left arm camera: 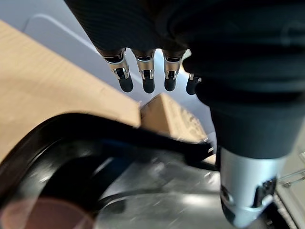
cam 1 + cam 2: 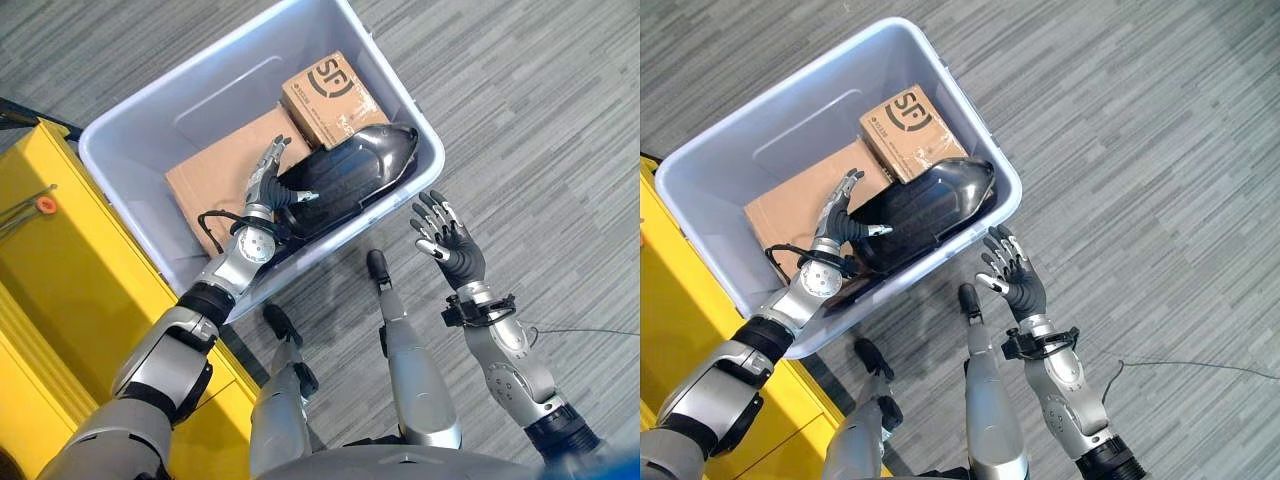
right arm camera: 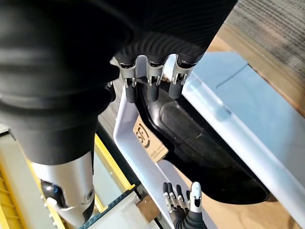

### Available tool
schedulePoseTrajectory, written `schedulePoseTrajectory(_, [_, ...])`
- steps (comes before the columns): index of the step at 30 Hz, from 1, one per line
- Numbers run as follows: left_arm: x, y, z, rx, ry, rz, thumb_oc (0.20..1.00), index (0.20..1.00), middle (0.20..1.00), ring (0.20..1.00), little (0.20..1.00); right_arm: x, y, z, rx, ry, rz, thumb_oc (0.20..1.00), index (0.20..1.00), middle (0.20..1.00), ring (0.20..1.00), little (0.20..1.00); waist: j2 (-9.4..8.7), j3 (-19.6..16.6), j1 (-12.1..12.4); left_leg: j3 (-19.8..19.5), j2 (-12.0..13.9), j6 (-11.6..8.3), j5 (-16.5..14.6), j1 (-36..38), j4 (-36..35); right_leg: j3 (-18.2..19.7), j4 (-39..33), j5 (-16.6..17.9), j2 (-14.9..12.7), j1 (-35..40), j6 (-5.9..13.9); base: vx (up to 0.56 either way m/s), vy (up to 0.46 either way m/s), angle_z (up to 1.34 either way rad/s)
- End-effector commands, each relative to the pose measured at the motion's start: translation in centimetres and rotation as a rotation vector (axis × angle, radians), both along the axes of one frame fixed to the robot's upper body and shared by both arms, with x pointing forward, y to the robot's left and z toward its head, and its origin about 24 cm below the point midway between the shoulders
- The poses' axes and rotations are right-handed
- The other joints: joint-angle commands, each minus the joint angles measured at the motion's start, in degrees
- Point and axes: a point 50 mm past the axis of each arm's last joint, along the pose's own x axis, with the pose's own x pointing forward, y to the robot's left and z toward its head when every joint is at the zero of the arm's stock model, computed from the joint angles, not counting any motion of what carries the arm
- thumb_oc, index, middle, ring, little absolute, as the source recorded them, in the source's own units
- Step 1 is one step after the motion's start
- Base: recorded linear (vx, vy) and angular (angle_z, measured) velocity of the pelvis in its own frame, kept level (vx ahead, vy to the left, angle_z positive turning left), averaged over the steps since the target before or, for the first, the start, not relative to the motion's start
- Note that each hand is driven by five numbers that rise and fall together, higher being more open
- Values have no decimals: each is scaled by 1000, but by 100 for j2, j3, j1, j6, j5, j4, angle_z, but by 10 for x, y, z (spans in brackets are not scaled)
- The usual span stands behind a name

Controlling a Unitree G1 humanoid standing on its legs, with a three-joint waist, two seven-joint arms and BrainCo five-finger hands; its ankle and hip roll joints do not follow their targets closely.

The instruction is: Move parts from the plastic box to the shelf.

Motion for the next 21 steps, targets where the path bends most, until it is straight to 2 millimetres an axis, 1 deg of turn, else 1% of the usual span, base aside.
schedulePoseTrajectory(1, [10,19,23,58,-77,79,1000,1000,1000,1000,1000,-7,-7,26,44,-134,6,1000,1000,1000,1000,1000,-101,-59,-45,-375,475,-352,-455,71,668,176,227,-543,-68,87,310,2,10,-16])
schedulePoseTrajectory(4, [11,21,24,65,-76,92,1000,1000,1000,1000,1000,-6,-6,26,46,-136,8,1000,1000,1000,1000,1000,-109,-31,-54,-353,481,-357,-458,62,675,191,230,-533,-57,57,316,7,4,-9])
schedulePoseTrajectory(5, [13,28,23,52,-67,132,1000,1000,1000,1000,1000,-6,-5,27,54,-139,14,1000,1000,1000,1000,1000,-127,-4,-87,-298,486,-370,-457,40,689,232,233,-511,-33,-9,321,6,12,-5])
schedulePoseTrajectory(8, [14,31,25,44,-67,147,1000,1000,1000,1000,1000,-7,-6,27,56,-141,16,1000,1000,1000,1000,1000,-132,10,-91,-283,491,-375,-454,34,683,249,237,-507,-24,-35,323,5,10,-13])
schedulePoseTrajectory(10, [16,33,29,27,-76,161,1000,1000,1000,1000,1000,-7,-5,28,54,-144,20,1000,1000,1000,1000,1000,-122,30,-102,-273,499,-384,-456,1,700,264,262,-507,-16,-101,320,4,2,-11])
schedulePoseTrajectory(11, [16,37,35,26,-96,171,1000,1000,1000,1000,1000,-8,-6,27,54,-142,17,1000,1000,1000,1000,1000,-112,56,-111,-255,504,-387,-456,-25,695,276,265,-503,-9,-148,315,2,5,-5])
schedulePoseTrajectory(13, [17,38,37,32,-102,174,1000,1000,1000,1000,1000,-8,-7,28,52,-143,17,1000,1000,1000,1000,1000,-108,62,-116,-244,504,-387,-457,-37,693,281,264,-498,-5,-163,316,2,3,-2])
schedulePoseTrajectory(14, [17,40,42,42,-117,177,1000,1000,1000,1000,1000,-8,-7,29,57,-150,14,1000,1000,1000,1000,1000,-98,82,-132,-227,505,-392,-462,-64,696,290,261,-489,4,-198,322,0,0,0])
schedulePoseTrajectory(15, [17,40,42,42,-117,177,1000,1000,1000,1000,1000,-8,-7,29,57,-150,14,1000,1000,1000,1000,1000,-99,81,-130,-226,505,-393,-463,-67,698,291,262,-488,5,-201,322,0,0,0])
schedulePoseTrajectory(16, [18,41,48,47,-135,179,1000,1000,1000,1000,1000,-8,-9,30,52,-155,10,1000,1000,1000,1000,1000,-81,101,-136,-218,507,-399,-460,-98,695,290,272,-486,9,-254,323,8,0,-3])
schedulePoseTrajectory(21, [20,44,60,70,-169,189,1000,1000,1000,1000,1000,-9,-9,31,53,-164,17,1000,1000,1000,1000,1000,-57,159,-156,-191,521,-402,-456,-165,686,318,306,-484,30,-386,330,7,0,-3])
